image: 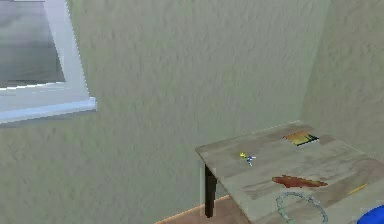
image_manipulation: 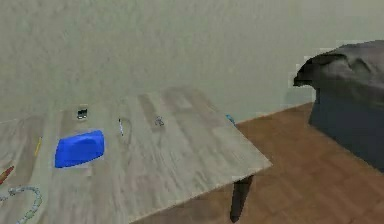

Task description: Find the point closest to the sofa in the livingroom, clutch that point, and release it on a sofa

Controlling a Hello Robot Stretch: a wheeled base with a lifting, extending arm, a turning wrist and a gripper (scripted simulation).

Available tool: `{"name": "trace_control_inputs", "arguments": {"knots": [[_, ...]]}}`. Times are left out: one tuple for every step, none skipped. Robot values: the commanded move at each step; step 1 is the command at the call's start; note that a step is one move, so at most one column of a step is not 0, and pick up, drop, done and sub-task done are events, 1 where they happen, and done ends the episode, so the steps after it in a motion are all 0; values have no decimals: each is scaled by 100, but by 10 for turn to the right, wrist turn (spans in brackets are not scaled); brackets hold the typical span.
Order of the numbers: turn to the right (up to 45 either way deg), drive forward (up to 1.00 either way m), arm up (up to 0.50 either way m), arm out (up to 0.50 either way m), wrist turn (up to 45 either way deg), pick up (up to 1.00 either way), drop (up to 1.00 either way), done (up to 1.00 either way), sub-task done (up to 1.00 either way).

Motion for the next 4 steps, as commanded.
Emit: {"name": "trace_control_inputs", "arguments": {"knots": [[90,0,0,0,0,0,0,0,0],[0,10,0,0,0,0,0,0,0],[450,0,0,0,0,0,0,0,0],[450,0,0,0,0,0,0,0,0]]}}
